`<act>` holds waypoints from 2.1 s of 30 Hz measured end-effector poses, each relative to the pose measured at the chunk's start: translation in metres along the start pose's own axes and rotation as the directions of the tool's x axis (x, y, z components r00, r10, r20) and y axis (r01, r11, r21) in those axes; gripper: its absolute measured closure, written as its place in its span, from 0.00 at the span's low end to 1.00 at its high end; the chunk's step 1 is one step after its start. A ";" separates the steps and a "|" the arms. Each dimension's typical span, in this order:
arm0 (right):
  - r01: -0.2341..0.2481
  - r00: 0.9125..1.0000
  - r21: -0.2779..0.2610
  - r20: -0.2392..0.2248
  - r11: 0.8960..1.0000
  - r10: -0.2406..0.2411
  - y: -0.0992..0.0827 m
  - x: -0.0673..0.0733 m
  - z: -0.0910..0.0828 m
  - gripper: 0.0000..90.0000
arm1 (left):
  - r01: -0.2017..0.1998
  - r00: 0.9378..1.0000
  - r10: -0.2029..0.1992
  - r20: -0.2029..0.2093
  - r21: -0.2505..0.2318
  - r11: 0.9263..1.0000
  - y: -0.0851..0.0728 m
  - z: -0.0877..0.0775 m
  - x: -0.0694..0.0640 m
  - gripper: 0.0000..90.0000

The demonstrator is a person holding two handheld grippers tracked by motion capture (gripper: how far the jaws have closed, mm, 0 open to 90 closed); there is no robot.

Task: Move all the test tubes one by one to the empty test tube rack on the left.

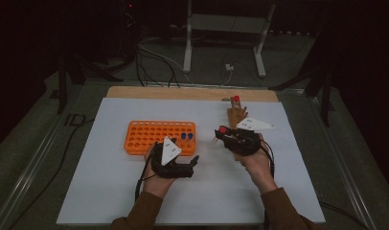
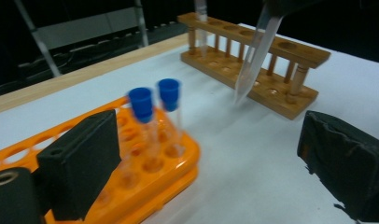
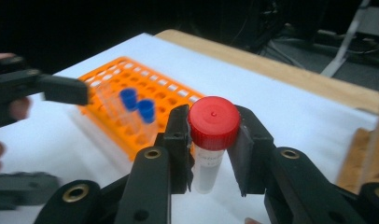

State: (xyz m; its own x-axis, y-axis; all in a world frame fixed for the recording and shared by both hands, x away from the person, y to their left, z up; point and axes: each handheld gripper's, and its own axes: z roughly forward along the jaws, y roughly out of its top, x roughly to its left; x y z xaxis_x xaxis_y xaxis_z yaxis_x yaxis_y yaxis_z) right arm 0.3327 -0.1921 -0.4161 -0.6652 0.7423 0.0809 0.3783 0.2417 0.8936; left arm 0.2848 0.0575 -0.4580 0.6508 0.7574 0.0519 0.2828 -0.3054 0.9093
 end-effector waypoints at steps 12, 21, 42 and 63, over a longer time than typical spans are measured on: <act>0.004 0.994 0.042 -0.110 0.999 0.000 -0.010 0.029 0.007 0.78 | -0.046 0.998 0.046 0.038 -0.004 0.999 0.006 0.024 -0.020 0.41; -0.014 0.988 0.050 -0.153 0.999 0.022 -0.012 0.034 0.009 0.78 | -0.067 0.994 0.067 0.083 -0.001 0.998 0.005 0.026 -0.021 0.69; -0.005 0.994 -0.005 -0.113 1.000 0.004 -0.014 0.021 -0.006 0.31 | -0.014 0.996 0.015 0.091 -0.013 1.000 0.005 0.010 -0.004 0.83; -0.010 0.999 -0.034 0.049 0.999 0.012 -0.026 0.001 -0.021 0.03 | 0.047 0.999 -0.048 -0.009 -0.078 0.996 0.004 -0.021 0.045 0.83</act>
State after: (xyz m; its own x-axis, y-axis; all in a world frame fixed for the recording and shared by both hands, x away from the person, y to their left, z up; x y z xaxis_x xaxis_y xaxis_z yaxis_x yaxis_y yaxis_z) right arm 0.3085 -0.2105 -0.4302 -0.6284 0.7747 0.0700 0.3628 0.2123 0.9074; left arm 0.3008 0.1026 -0.4434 0.6301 0.7764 0.0117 0.2574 -0.2230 0.9402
